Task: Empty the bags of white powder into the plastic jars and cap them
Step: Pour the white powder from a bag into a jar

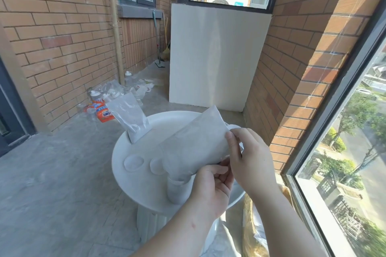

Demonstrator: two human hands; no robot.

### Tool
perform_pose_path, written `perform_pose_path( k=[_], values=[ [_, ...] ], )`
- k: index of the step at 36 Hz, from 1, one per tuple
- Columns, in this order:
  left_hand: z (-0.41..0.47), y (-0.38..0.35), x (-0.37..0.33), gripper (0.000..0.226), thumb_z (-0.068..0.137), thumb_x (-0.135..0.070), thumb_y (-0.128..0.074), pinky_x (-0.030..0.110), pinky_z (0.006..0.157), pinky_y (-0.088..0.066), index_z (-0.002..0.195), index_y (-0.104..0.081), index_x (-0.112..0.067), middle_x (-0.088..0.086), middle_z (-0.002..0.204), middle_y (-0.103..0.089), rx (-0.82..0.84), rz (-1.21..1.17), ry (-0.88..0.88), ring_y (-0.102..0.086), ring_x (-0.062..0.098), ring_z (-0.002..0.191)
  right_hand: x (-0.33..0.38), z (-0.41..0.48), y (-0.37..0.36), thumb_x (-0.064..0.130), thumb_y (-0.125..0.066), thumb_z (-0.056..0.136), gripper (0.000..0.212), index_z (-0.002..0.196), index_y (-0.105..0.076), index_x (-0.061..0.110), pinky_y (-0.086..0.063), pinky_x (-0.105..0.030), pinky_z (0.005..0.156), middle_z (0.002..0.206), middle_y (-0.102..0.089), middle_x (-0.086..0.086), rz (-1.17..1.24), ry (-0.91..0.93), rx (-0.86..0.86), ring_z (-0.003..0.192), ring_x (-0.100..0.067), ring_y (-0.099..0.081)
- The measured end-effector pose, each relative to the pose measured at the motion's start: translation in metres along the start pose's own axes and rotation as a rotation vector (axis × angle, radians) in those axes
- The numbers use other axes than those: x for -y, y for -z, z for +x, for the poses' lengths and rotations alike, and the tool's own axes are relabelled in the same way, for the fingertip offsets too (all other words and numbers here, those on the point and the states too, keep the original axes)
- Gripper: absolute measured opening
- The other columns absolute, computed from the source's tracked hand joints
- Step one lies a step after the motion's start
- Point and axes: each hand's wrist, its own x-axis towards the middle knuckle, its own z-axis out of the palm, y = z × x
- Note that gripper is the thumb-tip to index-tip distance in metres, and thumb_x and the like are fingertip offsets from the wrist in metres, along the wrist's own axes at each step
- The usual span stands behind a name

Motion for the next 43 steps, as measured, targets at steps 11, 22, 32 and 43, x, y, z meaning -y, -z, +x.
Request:
perform_pose_path(
  k=[11, 22, 32, 43],
  values=[
    [-0.0007, -0.0014, -0.0004, 0.038, 0.082, 0.018, -0.036, 0.02, 0.05, -0.053, 0.093, -0.07, 0.005, 0.013, 0.078, -0.073, -0.007, 0.002, -0.002, -0.068, 0.017, 0.057, 0.0003, -0.0005, -0.0017, 0.026, -0.048, 0.101, 0.023, 0.087, -0.062, 0.016, -0.047, -0.044, 0.062, 0.078, -0.059, 0.003, -0.029, 0.036, -0.001, 0.072, -0.023, -0.054],
    [-0.0005, -0.001, 0.0007, 0.038, 0.082, 0.018, -0.036, 0.02, 0.05, -0.053, 0.093, -0.07, 0.004, 0.011, 0.078, -0.073, -0.01, 0.0, -0.004, -0.068, 0.017, 0.056, 0.0004, -0.0006, -0.0026, 0.029, -0.046, 0.102, 0.026, 0.086, -0.061, 0.015, -0.047, -0.044, 0.06, 0.076, -0.058, 0.0, -0.039, 0.05, 0.0, 0.07, -0.026, -0.053],
    [-0.0044, -0.0044, 0.0001, 0.039, 0.082, 0.017, -0.037, 0.019, 0.047, -0.051, 0.079, -0.072, 0.001, 0.009, 0.068, -0.071, 0.013, -0.005, -0.013, -0.065, 0.015, 0.05, 0.002, -0.0011, -0.0017, 0.029, -0.05, 0.101, 0.022, 0.088, -0.063, 0.016, -0.048, -0.044, 0.061, 0.077, -0.061, 0.002, -0.049, 0.01, 0.005, 0.073, -0.025, -0.056],
    [-0.0022, -0.0018, 0.0001, 0.033, 0.081, 0.014, -0.041, 0.02, 0.05, -0.052, 0.083, -0.071, 0.001, 0.009, 0.073, -0.07, 0.049, -0.011, -0.007, -0.067, 0.016, 0.056, 0.0019, -0.0019, -0.0012, 0.03, -0.049, 0.101, 0.022, 0.089, -0.063, 0.018, -0.049, -0.045, 0.064, 0.077, -0.06, 0.003, -0.03, 0.0, 0.029, 0.074, -0.025, -0.056]
  ],
)
